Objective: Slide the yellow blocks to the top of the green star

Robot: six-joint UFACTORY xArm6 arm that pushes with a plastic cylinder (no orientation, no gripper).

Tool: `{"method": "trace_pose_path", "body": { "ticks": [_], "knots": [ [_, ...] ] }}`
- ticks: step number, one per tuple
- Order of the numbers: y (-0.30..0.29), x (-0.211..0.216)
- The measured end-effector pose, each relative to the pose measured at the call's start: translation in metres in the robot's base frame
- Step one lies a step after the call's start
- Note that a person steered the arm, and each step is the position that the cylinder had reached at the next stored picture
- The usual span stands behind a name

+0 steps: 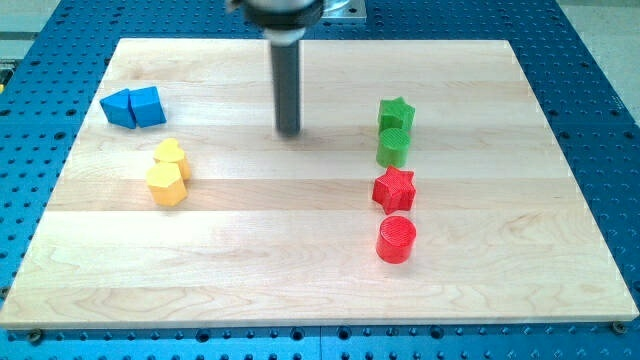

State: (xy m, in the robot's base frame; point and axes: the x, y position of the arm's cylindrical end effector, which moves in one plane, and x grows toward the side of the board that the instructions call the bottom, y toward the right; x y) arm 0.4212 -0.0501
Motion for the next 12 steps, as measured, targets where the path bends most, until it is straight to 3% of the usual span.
{"method": "trace_pose_path", "body": {
  "ticks": [1, 2, 3, 4, 5, 6, 8, 10, 12],
  "knots": [
    [-0.044, 0.078],
    [-0.129, 0.087],
    [-0.129, 0.067],
    [-0.108, 0.007],
    [-0.160, 0.010],
    [-0.149, -0.021],
    [-0.009, -0.071],
    [-0.022, -0.046],
    [0.082, -0.055]
  ]
}}
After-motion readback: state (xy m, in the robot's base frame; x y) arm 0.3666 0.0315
